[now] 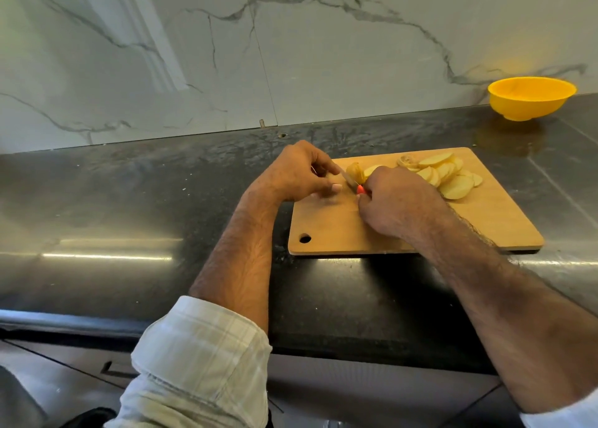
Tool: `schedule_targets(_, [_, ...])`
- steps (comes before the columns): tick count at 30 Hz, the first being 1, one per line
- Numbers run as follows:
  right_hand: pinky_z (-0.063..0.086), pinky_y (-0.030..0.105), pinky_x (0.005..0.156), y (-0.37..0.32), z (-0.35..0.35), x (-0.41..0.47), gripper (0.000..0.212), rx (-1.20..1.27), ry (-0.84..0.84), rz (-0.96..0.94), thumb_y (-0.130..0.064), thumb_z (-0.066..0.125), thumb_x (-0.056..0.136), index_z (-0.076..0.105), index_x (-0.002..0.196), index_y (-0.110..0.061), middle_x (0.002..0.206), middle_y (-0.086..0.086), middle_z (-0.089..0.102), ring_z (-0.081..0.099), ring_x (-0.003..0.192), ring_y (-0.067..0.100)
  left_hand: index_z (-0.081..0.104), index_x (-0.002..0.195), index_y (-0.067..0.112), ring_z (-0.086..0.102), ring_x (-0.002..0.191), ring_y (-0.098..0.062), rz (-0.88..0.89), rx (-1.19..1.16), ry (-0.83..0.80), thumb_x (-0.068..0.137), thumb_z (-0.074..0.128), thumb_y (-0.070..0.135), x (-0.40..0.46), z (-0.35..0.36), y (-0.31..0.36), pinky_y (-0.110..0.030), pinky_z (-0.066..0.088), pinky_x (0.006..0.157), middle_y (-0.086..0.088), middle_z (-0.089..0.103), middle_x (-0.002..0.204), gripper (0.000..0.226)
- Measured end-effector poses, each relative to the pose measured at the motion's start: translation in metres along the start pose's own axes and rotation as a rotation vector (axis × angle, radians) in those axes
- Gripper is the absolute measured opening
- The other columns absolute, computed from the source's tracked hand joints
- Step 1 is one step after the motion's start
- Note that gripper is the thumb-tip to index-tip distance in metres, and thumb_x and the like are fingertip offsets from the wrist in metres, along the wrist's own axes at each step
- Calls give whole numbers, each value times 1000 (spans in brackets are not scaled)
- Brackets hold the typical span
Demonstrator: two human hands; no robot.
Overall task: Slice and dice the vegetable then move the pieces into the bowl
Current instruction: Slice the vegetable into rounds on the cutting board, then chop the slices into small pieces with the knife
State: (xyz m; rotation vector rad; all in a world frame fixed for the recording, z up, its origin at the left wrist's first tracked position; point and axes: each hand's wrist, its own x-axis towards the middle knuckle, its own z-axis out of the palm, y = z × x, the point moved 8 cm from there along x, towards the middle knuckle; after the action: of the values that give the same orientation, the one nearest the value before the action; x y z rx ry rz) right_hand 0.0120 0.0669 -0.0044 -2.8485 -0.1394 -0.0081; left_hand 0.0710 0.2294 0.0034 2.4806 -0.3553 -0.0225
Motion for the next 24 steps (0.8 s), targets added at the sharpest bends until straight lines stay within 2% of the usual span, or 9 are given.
schedule_targets(5, [59,39,82,-2,0,0,35,-6,4,-12,-45,60,100,60,125,-21,109,2,62,60,98,21,82,105,17,73,79,-12,-19,-96,23,80,92,27,1,-1,-6,-30,63,84,1,78,84,29])
schedule_targets(9, [59,39,84,-4,1,0,36,-14,24,-17,-45,60,100,61,127,-21,112,3,64,60,99,21,81,115,19,73,93,-15,-40,-78,-58,87,88,25,3,3,-2,-37,63,92,2,80,97,30])
schedule_targets(13, [55,36,80,-4,4,3,37,9,8,-14,-44,62,100,60,128,-21,114,4,62,56,98,20,78,123,17,74,83,-6,-58,-137,-80,90,84,19,-5,5,-7,-35,59,98,10,76,92,33])
schedule_targets(17, [54,36,76,-7,6,4,34,-2,33,-17,-46,58,100,61,123,-21,105,1,58,57,96,20,76,126,18,74,87,-7,-38,-143,29,92,83,23,-15,3,-20,-37,58,102,10,77,98,35])
schedule_targets(20, [58,40,78,-9,7,2,32,-31,57,-25,-47,54,101,62,119,-22,105,1,61,60,96,22,78,122,23,76,94,-17,-38,-218,11,90,85,30,-15,8,-24,-38,58,100,10,78,105,34])
schedule_targets(22, [56,39,76,-12,7,0,32,-45,70,-38,-47,53,101,63,117,-22,102,1,60,60,94,21,78,121,26,74,92,-12,-16,-176,33,90,85,36,-12,9,-22,-38,58,100,12,76,114,34])
schedule_targets(24, [57,39,75,-15,7,-1,31,-57,83,-50,-47,53,100,63,114,-22,99,0,61,60,92,21,78,123,27,70,90,-6,-1,-119,82,91,83,37,-11,9,-19,-34,58,97,11,75,112,34])
